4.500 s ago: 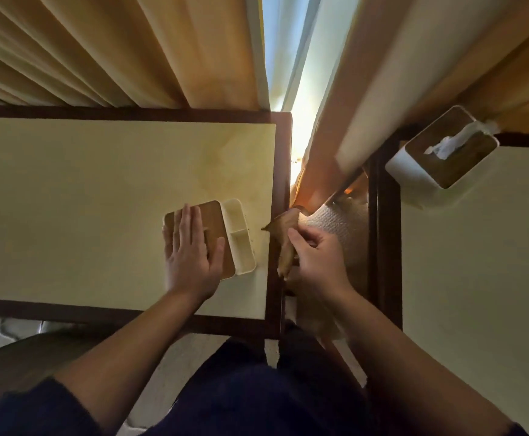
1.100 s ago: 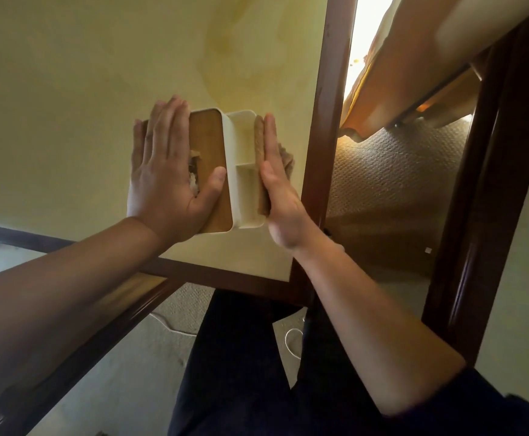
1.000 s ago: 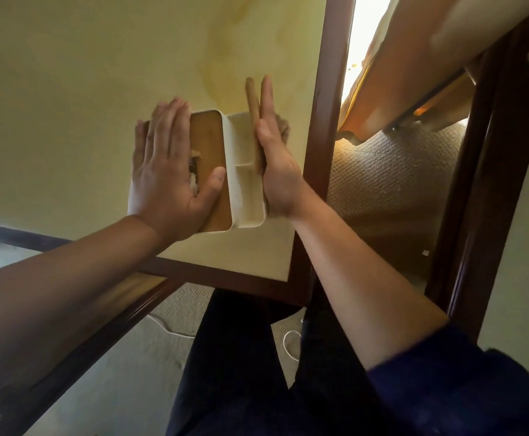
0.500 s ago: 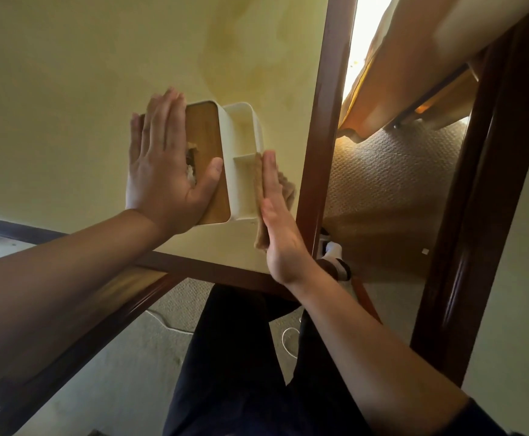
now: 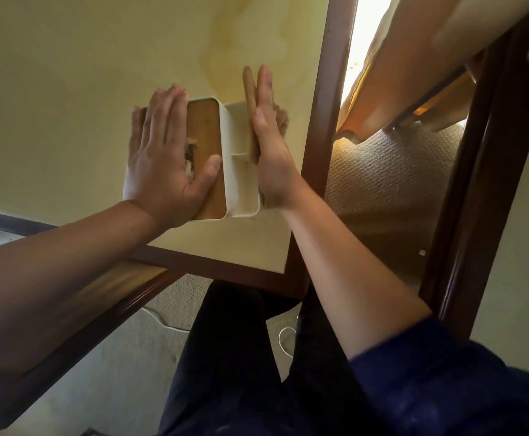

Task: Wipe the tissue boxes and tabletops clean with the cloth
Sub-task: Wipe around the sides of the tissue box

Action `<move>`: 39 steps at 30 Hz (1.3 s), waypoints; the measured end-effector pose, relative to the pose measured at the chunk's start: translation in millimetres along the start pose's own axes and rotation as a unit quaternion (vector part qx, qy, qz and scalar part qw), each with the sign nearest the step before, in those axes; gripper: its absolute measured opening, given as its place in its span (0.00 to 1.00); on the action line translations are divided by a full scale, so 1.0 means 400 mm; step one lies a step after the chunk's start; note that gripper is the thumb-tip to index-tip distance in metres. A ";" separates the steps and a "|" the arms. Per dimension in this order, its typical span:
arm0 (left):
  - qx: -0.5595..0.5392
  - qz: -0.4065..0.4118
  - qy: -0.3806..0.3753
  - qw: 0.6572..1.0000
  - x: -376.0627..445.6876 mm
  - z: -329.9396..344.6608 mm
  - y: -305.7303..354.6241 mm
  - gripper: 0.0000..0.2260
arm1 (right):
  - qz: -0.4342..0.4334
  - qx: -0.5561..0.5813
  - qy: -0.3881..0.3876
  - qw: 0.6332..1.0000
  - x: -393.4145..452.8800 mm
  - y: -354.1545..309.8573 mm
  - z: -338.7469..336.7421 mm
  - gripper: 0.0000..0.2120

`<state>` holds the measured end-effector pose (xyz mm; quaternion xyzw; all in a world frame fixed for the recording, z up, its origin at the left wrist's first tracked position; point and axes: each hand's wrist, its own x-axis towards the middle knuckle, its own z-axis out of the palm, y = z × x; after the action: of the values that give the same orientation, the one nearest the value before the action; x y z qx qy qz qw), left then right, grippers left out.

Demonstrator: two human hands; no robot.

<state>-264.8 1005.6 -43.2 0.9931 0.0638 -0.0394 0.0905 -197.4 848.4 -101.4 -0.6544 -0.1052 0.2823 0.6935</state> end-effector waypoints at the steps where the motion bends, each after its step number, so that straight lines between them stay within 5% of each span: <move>1: 0.001 -0.003 0.002 1.000 -0.001 0.000 0.000 0.39 | 0.000 -0.001 -0.001 1.000 0.021 -0.009 -0.006 0.26; 8: 0.002 -0.015 0.009 1.000 -0.003 0.004 0.000 0.38 | -0.022 0.002 -0.011 1.000 -0.040 0.036 0.014 0.27; 16: 0.003 -0.015 0.007 1.000 -0.002 0.003 -0.001 0.39 | 0.048 0.058 -0.016 0.997 -0.267 0.090 0.058 0.30; 29: 0.005 -0.008 0.006 1.000 -0.002 -0.002 -0.002 0.39 | 0.025 -0.015 -0.006 1.000 0.008 0.001 0.014 0.29; 34: 0.001 -0.024 0.013 1.000 -0.004 -0.003 0.000 0.38 | 0.040 0.036 -0.017 0.998 0.085 -0.038 0.005 0.39; 39: -0.009 -0.029 0.011 0.999 -0.006 0.000 0.000 0.39 | -0.009 0.014 -0.028 0.999 -0.041 0.036 0.018 0.28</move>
<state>-267.1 1005.3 -42.8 0.9903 0.0938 -0.0309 0.0979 -218.1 845.8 -110.7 -0.6352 -0.1263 0.2961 0.7021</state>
